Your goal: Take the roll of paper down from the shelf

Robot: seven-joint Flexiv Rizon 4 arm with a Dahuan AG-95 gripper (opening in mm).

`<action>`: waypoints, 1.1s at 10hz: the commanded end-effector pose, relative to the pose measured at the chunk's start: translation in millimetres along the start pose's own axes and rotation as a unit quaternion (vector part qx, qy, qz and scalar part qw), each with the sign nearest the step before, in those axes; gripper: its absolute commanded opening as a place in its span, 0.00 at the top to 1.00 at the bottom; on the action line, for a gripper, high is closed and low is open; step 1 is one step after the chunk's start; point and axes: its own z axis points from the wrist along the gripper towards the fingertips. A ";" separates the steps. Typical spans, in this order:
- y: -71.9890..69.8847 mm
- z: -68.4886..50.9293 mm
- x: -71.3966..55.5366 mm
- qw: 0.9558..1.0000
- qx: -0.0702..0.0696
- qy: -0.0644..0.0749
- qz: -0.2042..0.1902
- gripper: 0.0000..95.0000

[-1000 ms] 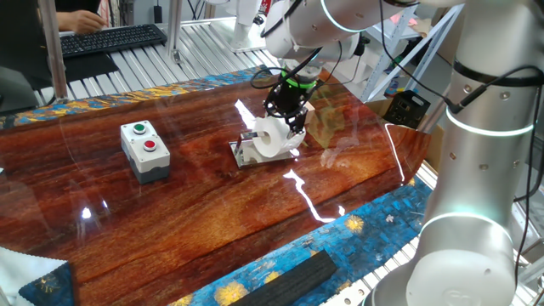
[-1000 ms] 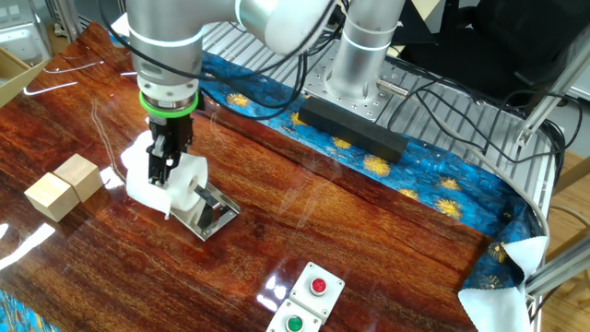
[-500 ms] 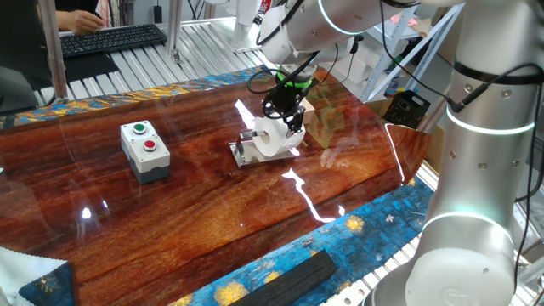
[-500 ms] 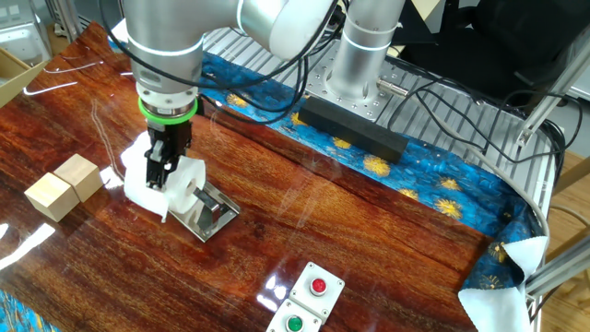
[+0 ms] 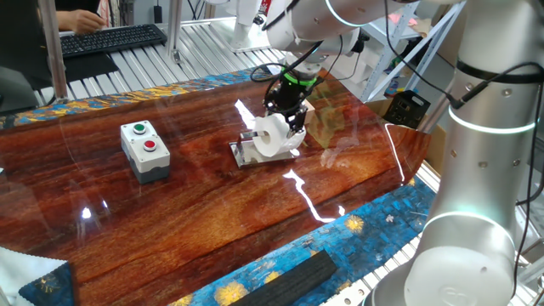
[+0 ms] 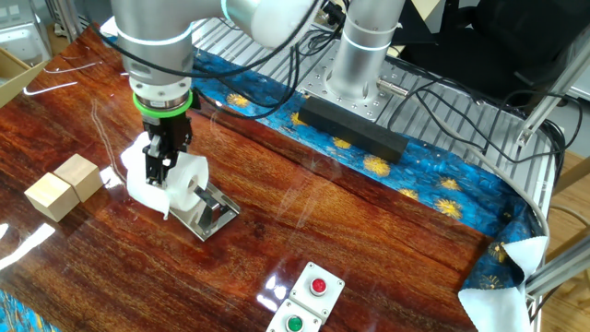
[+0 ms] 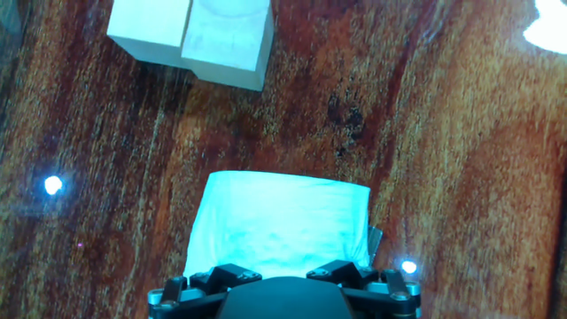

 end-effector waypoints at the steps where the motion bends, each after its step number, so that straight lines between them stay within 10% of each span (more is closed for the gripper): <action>1: -2.3 -1.8 0.9 0.999 0.018 -0.027 0.028 1.00; 11: -2.3 -1.8 0.9 0.999 0.045 -0.010 0.026 1.00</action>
